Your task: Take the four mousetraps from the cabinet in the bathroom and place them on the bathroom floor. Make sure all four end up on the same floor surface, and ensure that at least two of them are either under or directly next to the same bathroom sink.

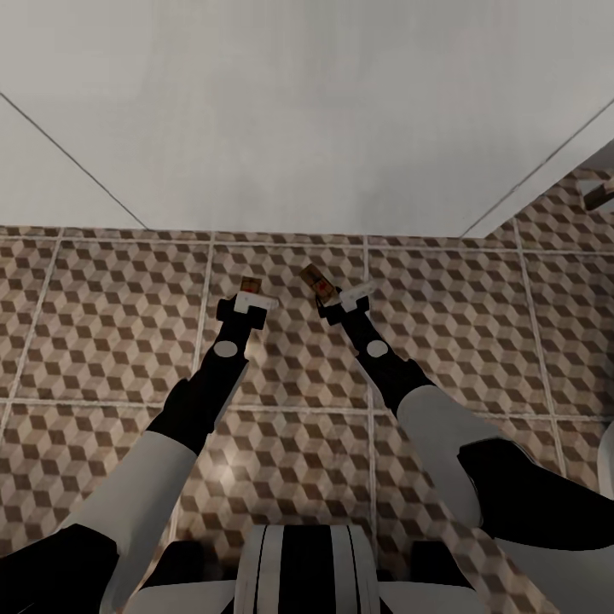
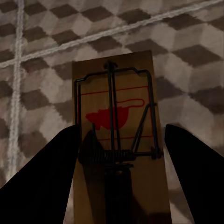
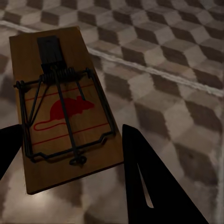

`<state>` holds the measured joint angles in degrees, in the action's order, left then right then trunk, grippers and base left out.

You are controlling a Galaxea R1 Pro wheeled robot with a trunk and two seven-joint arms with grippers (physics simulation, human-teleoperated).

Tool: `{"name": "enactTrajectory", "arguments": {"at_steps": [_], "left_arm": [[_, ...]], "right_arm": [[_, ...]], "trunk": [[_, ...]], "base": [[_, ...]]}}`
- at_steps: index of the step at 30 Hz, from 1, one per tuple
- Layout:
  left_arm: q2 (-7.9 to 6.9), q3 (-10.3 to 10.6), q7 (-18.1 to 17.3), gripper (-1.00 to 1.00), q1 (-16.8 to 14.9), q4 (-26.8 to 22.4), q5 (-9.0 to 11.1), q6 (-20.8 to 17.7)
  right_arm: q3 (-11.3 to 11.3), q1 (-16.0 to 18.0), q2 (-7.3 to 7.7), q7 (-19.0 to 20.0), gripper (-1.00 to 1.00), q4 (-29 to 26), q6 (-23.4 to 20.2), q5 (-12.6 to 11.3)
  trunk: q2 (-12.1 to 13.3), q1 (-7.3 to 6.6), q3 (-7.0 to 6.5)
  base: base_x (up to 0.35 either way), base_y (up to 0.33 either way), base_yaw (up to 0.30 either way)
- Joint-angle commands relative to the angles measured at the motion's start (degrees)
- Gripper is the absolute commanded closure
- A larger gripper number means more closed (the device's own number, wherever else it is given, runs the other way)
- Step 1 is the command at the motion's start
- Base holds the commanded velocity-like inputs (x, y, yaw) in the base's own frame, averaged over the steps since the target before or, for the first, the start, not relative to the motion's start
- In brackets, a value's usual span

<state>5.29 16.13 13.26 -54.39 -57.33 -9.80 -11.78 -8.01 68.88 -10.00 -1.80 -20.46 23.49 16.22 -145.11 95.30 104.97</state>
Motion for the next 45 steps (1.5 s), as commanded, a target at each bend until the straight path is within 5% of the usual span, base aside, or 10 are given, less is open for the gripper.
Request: {"name": "enactTrajectory", "arguments": {"at_steps": [1,45], "left_arm": [[-0.02,0.1,0.3,1.00,0.0,-0.1,-0.6,-0.4],[-0.02,0.1,0.4,1.00,0.2,-0.7,-0.6,-0.4]], "right_arm": [[0.0,0.0,0.00,0.1,1.00,0.1,0.2,0.1],[0.0,0.0,0.00,0.1,1.00,0.8,0.0,0.1]], "trunk": [[0.0,0.00,0.03],[0.0,0.00,0.03]], "base": [[0.071,0.000,0.000],[0.070,0.000,0.000]]}}
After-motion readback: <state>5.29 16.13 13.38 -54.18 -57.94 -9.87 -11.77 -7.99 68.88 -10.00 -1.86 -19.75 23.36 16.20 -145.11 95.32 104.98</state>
